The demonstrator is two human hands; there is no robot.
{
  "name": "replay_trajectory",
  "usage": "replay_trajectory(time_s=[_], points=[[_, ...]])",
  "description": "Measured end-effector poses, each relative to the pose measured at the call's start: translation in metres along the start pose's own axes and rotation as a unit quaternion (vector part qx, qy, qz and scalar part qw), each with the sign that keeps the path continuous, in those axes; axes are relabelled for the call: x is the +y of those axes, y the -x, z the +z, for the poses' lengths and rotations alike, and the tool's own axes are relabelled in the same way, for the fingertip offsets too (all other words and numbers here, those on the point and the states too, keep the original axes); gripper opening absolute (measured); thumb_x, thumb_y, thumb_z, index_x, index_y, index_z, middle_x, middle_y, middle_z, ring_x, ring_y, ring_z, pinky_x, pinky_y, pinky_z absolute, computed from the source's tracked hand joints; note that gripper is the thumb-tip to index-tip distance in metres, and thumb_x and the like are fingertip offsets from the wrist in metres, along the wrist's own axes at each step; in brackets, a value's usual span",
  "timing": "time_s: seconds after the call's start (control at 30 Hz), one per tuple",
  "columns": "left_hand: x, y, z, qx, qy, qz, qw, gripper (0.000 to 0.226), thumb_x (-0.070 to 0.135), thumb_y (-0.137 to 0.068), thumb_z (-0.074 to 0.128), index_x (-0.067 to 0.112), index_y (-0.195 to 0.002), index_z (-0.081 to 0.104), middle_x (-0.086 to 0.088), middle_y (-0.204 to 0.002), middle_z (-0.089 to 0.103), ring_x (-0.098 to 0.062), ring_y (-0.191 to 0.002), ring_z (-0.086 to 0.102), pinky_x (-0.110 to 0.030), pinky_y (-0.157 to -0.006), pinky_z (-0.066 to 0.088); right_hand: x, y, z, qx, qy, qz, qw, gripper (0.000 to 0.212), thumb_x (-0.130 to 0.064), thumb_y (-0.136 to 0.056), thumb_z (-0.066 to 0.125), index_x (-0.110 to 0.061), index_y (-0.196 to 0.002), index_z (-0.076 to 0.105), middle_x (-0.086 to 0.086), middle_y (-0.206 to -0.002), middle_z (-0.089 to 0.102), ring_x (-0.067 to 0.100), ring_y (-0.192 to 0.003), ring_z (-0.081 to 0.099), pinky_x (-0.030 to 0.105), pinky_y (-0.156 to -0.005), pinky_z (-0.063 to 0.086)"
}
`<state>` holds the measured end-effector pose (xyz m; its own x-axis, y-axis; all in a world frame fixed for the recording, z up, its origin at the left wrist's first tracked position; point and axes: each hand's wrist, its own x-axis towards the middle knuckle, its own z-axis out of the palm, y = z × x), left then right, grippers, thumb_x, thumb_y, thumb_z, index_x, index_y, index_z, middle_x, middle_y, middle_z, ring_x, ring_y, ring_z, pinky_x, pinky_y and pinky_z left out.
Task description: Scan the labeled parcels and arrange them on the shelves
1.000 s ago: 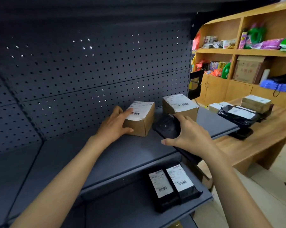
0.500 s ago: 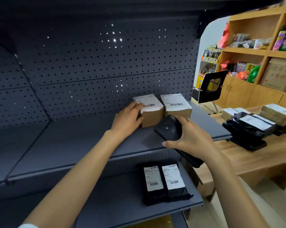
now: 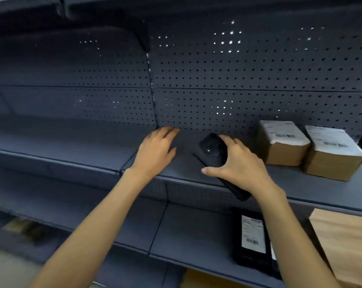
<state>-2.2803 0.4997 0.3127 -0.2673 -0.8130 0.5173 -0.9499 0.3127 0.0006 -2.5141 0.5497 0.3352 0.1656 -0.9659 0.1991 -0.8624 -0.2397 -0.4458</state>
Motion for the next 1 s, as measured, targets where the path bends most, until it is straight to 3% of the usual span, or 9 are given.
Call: replay_trajectory(time_s=[0.37,0.53,0.73,0.83,1.0], points=[[-0.245,0.183,-0.086,0.033,-0.113,-0.221,0.968,0.044,0.022,-0.091,0.063,0.018,-0.134,0.054,-0.001,-0.128,0.056,-0.026,-0.113,0.055,-0.041,-0.077,0.053,-0.259,-0.054,0.144,-0.108,-0.054,-0.229,0.966,0.102,-0.066,-0.071,0.075,-0.035,-0.153,0.024,-0.005,-0.145,0.042,0.028,-0.127,0.052,0.042,-0.093,0.043],[-0.361,0.283,-0.131,0.002,-0.151,-0.318,0.936,0.048,0.019,-0.091,0.062,0.020,-0.138,0.051,0.000,-0.130,0.055,-0.026,-0.117,0.053,-0.041,-0.083,0.051,-0.399,-0.054,0.229,-0.163,-0.084,-0.307,0.934,0.101,-0.066,-0.069,0.076,-0.035,-0.151,0.027,-0.006,-0.140,0.045,0.027,-0.128,0.051,0.044,-0.096,0.043],[-0.473,0.398,-0.162,-0.029,-0.166,-0.415,0.894,0.046,0.016,-0.092,0.059,0.018,-0.137,0.052,-0.001,-0.133,0.055,-0.027,-0.116,0.054,-0.038,-0.082,0.049,-0.543,-0.043,0.329,-0.236,-0.097,-0.366,0.895,0.098,-0.065,-0.073,0.074,-0.034,-0.152,0.025,-0.005,-0.140,0.044,0.030,-0.126,0.052,0.042,-0.089,0.040],[-0.512,0.451,-0.165,-0.046,-0.165,-0.463,0.870,0.048,0.018,-0.093,0.060,0.021,-0.140,0.050,0.000,-0.135,0.053,-0.027,-0.116,0.054,-0.037,-0.081,0.048,-0.596,-0.038,0.377,-0.273,-0.096,-0.382,0.877,0.092,-0.060,-0.073,0.077,-0.035,-0.148,0.030,-0.005,-0.134,0.046,0.028,-0.120,0.055,0.038,-0.081,0.035],[-0.583,0.527,-0.162,-0.056,-0.163,-0.540,0.824,0.048,0.019,-0.093,0.059,0.022,-0.140,0.049,0.002,-0.135,0.053,-0.024,-0.119,0.053,-0.036,-0.080,0.047,-0.675,-0.037,0.460,-0.338,-0.097,-0.398,0.847,0.086,-0.058,-0.070,0.078,-0.038,-0.142,0.035,-0.008,-0.127,0.049,0.024,-0.116,0.056,0.035,-0.081,0.035]])
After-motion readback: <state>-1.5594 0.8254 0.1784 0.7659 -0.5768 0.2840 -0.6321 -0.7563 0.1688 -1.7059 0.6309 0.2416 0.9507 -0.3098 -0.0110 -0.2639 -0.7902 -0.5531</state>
